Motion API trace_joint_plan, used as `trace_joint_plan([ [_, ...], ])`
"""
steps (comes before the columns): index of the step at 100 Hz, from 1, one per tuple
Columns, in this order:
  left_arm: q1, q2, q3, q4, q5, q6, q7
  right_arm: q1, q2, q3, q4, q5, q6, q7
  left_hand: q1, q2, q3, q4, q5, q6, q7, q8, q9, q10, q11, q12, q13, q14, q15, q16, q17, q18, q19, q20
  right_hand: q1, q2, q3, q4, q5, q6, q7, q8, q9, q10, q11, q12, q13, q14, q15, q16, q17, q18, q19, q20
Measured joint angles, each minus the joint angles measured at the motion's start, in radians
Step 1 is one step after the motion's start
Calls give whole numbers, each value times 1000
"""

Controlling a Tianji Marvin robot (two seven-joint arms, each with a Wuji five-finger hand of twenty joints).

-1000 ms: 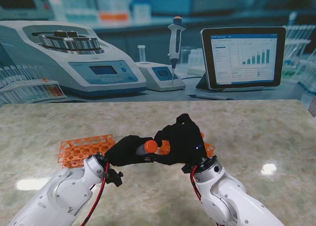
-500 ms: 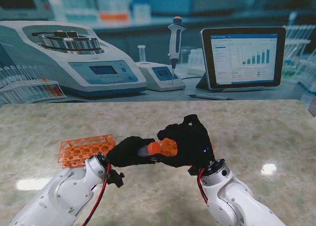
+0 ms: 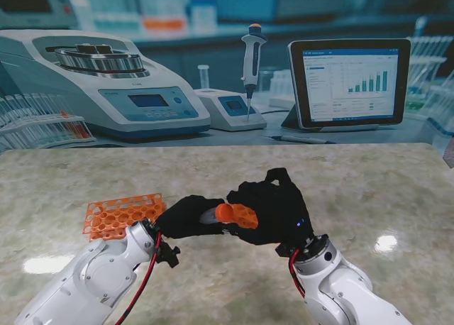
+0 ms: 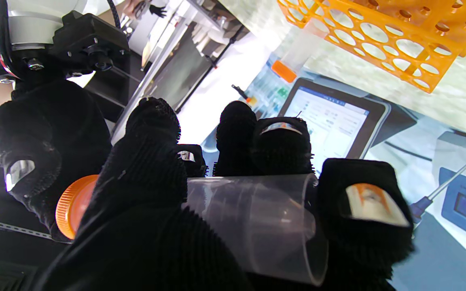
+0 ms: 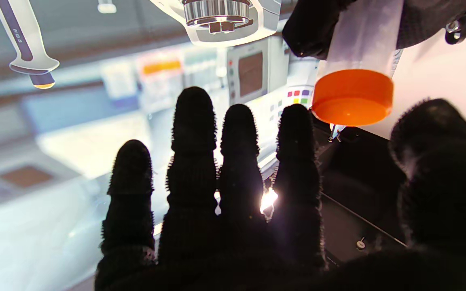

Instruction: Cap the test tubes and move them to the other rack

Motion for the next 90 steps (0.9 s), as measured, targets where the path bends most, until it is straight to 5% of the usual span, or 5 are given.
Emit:
trace_joint_plan([
  [63,-12,1,13,9,-4,8,-12,36,5,-33,13,-5,4,14,0,0,0,0,0,0,0,0,0,0,0,0,0,0,0,0,0,0,4,0,119,-70,-62,12,1,21,12,-5,3,0,17,15,-8,0,-1,0,0,0,0,2],
  [90,-13,2,11,13,-2,8,-12,52,4,-43,22,9,2,29,0,0,0,0,0,0,-1,0,0,0,0,0,0,0,0,0,0,0,4,0,266,-68,-324,12,-20,6,160,-135,55,1,46,46,28,-5,5,3,20,0,0,3],
])
